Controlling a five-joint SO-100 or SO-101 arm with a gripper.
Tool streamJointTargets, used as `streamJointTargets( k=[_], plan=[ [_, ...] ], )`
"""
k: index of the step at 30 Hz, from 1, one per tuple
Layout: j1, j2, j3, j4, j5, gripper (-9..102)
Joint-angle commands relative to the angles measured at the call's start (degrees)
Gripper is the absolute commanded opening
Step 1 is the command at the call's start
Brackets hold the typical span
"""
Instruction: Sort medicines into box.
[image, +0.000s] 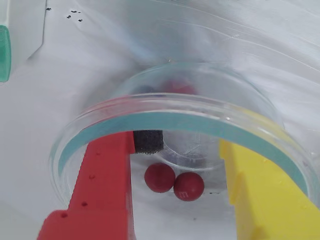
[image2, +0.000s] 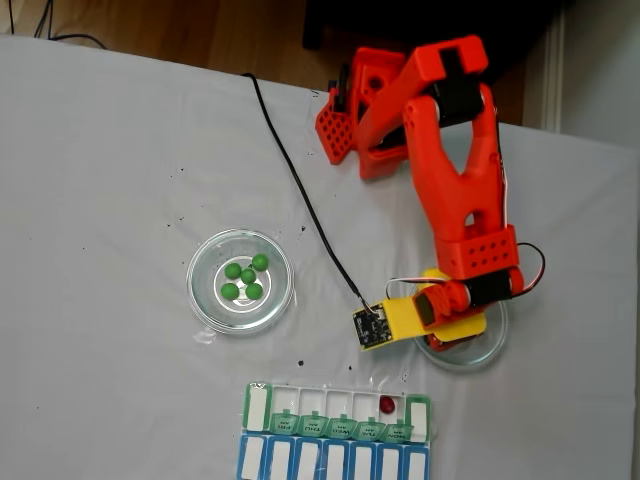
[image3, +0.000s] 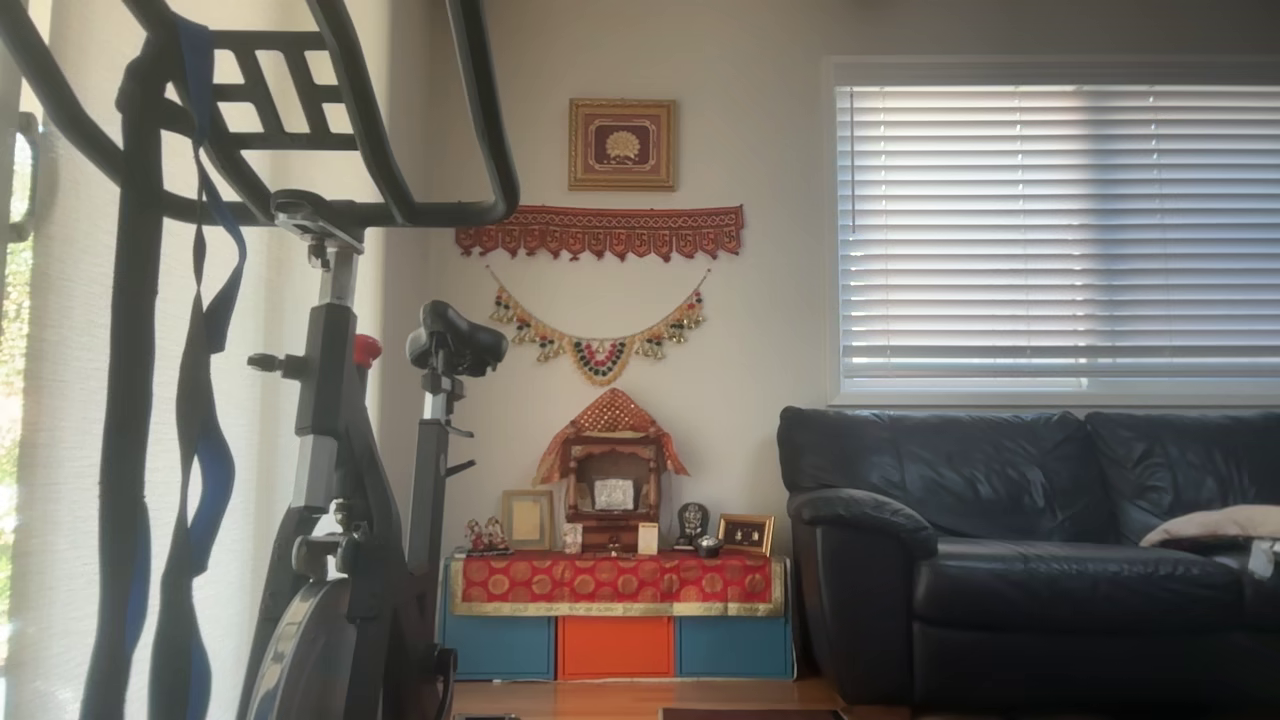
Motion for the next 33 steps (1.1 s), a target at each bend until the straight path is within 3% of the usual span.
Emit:
streamJointTargets(
  k=[1,33],
  plan=[
    [1.2,3.8,-0.4,-0.5,-0.4,18],
    [1.1,3.2,0.1,-1.8,-0.4,6]
  ],
)
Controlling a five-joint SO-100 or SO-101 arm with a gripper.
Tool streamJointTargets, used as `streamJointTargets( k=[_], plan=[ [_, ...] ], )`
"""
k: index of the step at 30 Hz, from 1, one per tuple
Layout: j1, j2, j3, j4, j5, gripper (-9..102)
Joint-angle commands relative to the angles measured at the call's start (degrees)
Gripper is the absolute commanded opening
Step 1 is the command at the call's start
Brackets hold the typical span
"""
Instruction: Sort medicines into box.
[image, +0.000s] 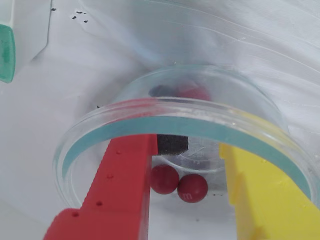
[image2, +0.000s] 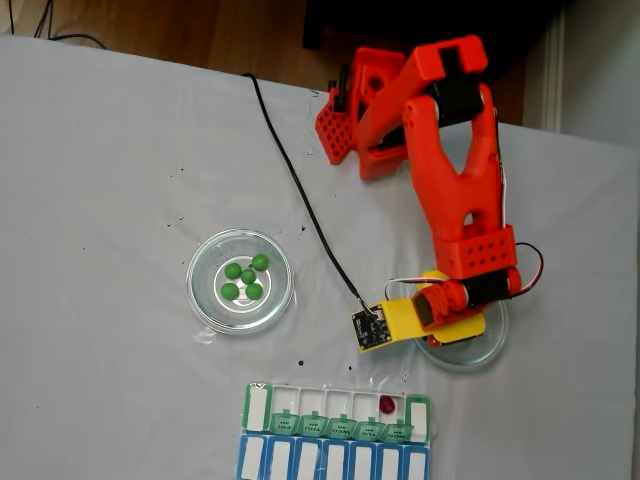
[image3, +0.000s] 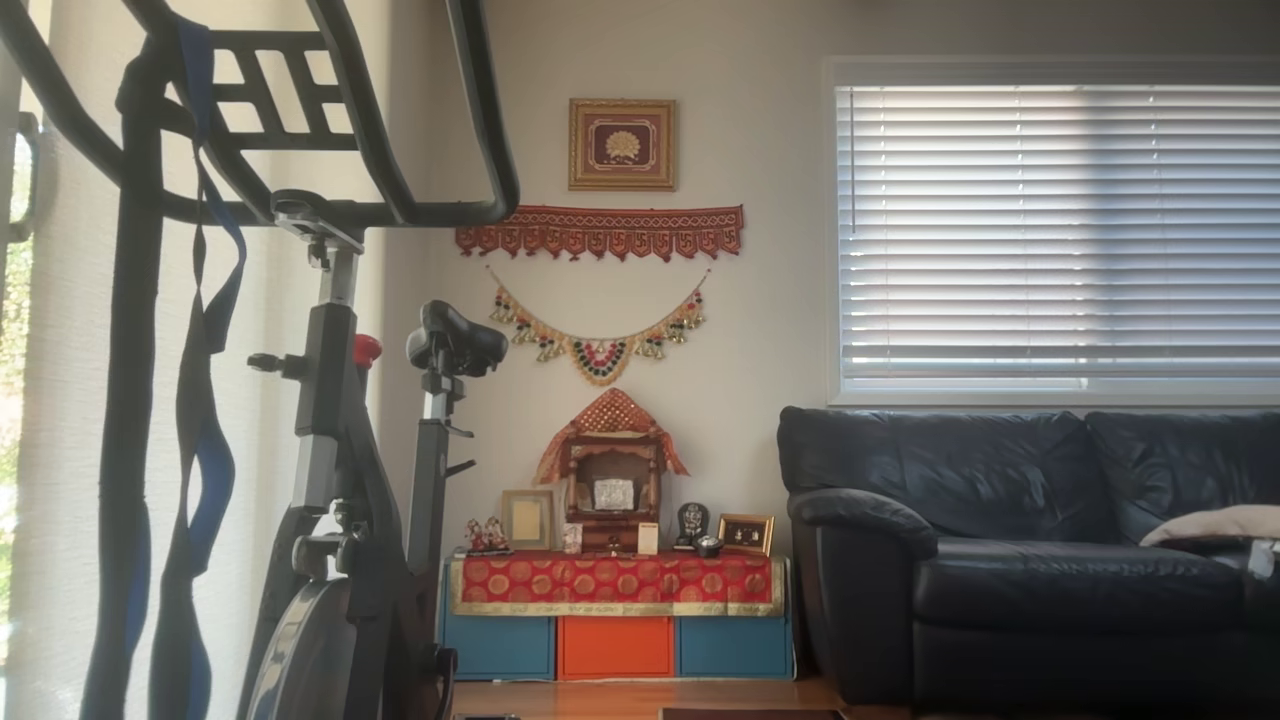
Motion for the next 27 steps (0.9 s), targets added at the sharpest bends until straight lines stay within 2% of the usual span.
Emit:
streamJointTargets(
  k=[1,5,17,27],
  plan=[
    [0.7,3.1,-0.2,-0.9,-0.4,5],
    [0.6,3.1,0.0,-1.1,-0.5,1],
    [0.4,4.0,0.4,-0.9,-1.1,2],
    [-2.2,13.0,1.1,4.3,-0.2,2]
  ],
)
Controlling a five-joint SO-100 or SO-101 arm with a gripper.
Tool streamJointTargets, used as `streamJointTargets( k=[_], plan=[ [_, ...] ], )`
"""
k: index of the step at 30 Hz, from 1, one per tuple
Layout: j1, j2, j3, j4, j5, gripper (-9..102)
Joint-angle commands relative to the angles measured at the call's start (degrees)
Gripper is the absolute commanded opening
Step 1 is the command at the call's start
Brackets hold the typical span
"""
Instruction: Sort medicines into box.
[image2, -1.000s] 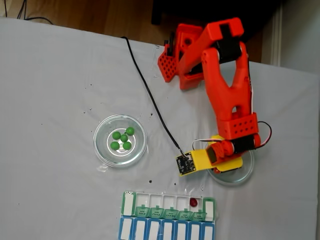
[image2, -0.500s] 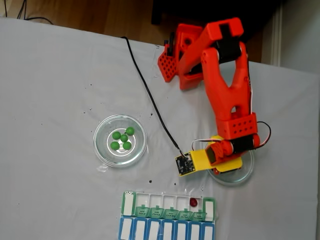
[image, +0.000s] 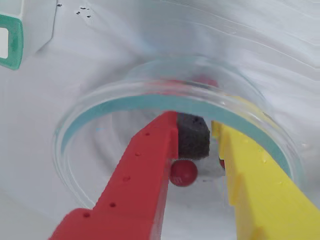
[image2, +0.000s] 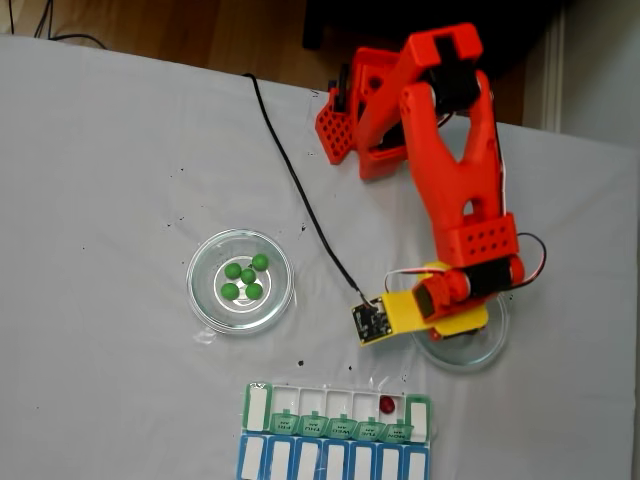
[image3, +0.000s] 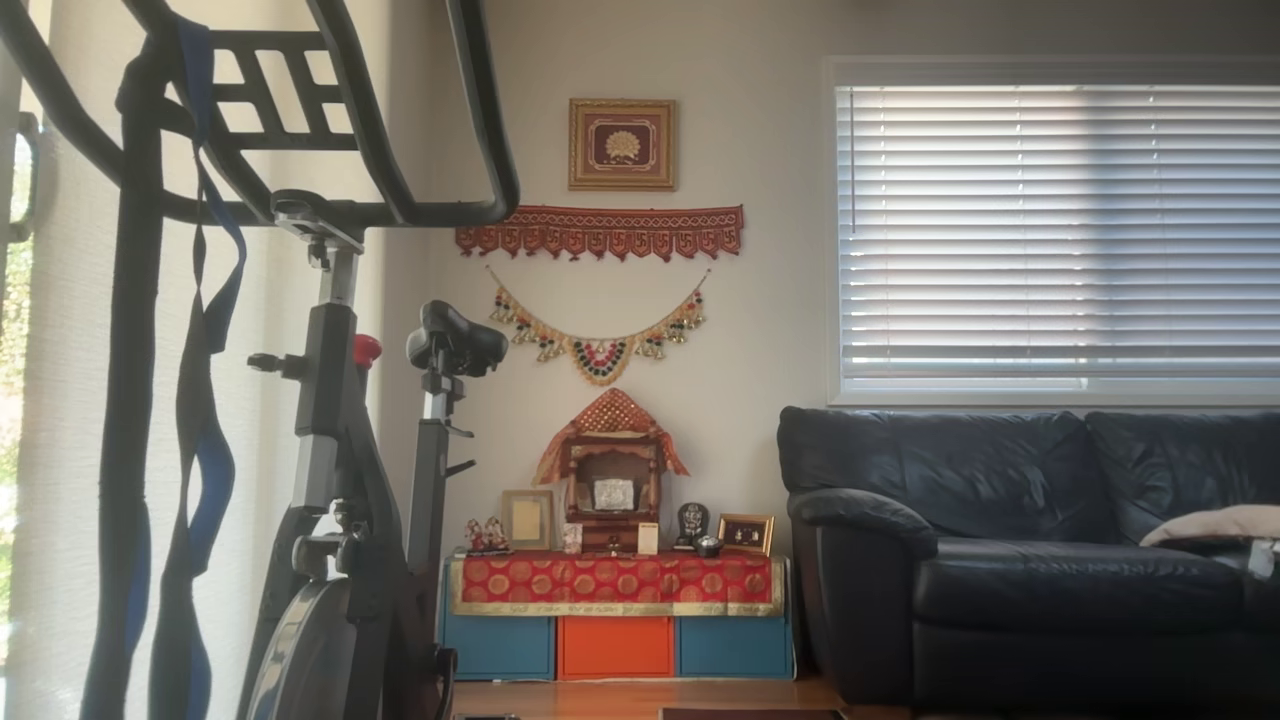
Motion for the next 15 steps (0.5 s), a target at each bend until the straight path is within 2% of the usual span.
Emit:
streamJointTargets(
  k=[1,12,15],
  plan=[
    [-0.6,7.0,-0.5,0.9,0.3,2],
    [-1.3,3.6,0.1,0.5,-1.0,1],
    [-1.5,2.1,-0.3,0.9,-1.2,4]
  ],
)
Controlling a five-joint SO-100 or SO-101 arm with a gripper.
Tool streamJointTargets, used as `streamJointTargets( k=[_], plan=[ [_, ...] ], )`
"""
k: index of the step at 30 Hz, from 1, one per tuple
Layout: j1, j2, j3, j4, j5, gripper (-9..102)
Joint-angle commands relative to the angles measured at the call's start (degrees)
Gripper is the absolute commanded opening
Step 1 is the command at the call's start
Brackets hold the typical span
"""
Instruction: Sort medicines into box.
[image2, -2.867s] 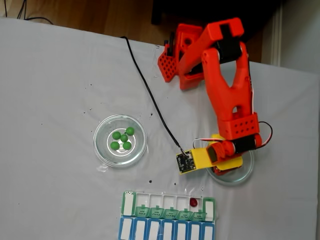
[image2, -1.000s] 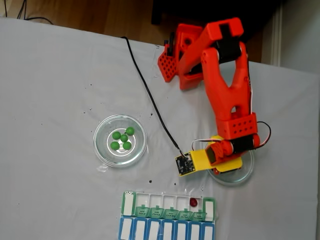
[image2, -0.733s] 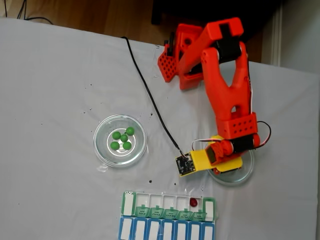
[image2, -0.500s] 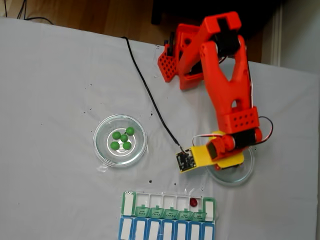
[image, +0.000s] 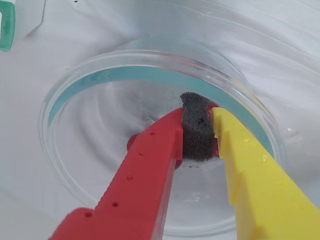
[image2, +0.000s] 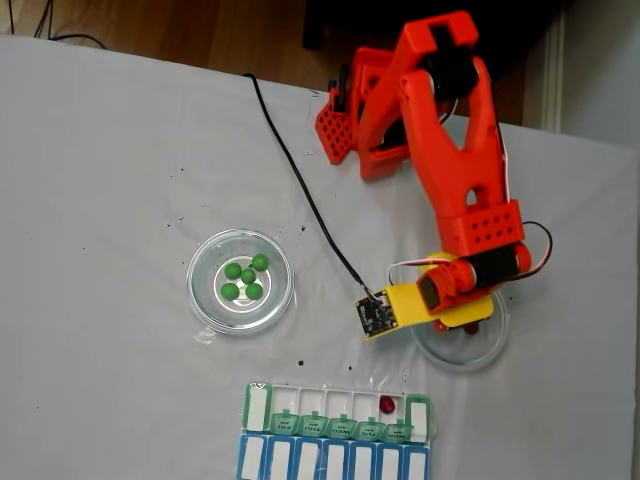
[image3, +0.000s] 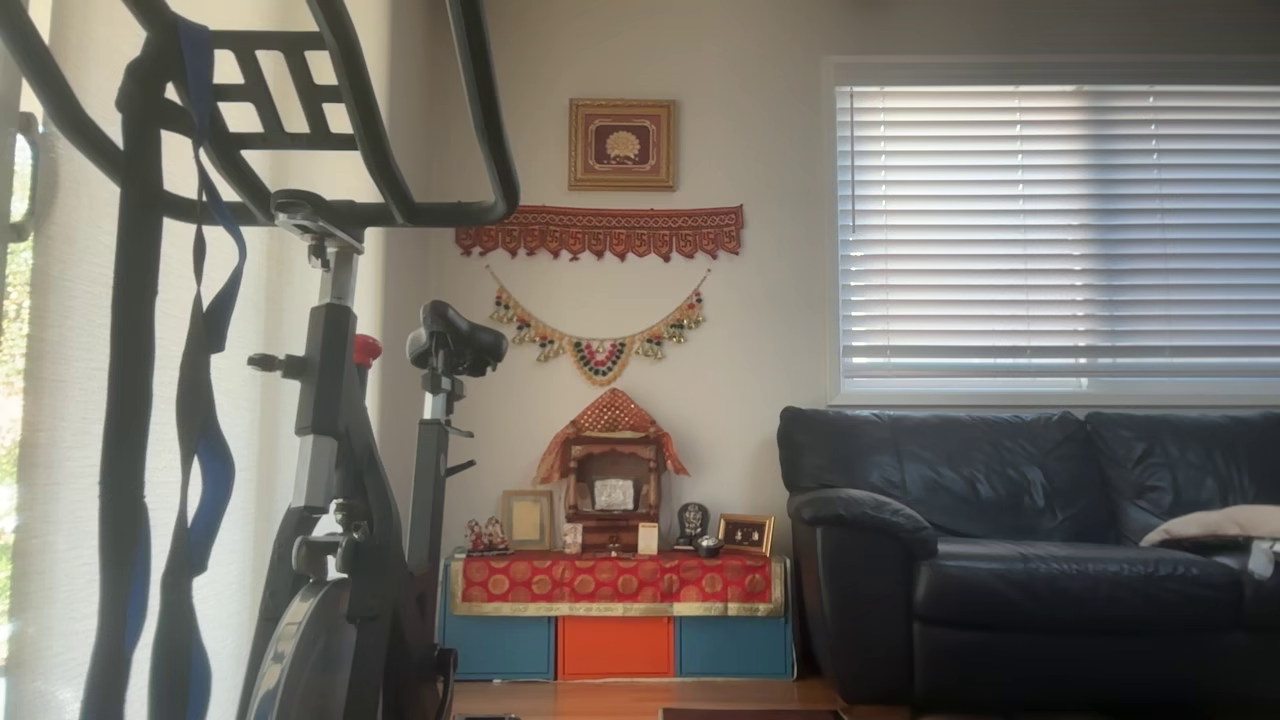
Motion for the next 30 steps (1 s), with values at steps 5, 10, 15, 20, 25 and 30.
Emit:
streamJointTargets(
  k=[5,10,15,20,25,30],
  plan=[
    [-1.1,0.1,-1.8,1.1,-0.9,14],
    [-2.1,-0.4,-2.2,2.1,-1.5,16],
    [-3.2,-1.5,-3.1,3.4,-1.8,16],
    [-3.5,-4.6,-4.6,4.7,-2.9,17],
    [-3.3,-8.3,-7.1,6.9,-3.5,18],
    [-2.3,-8.8,-7.9,7.1,-2.3,20]
  ],
)
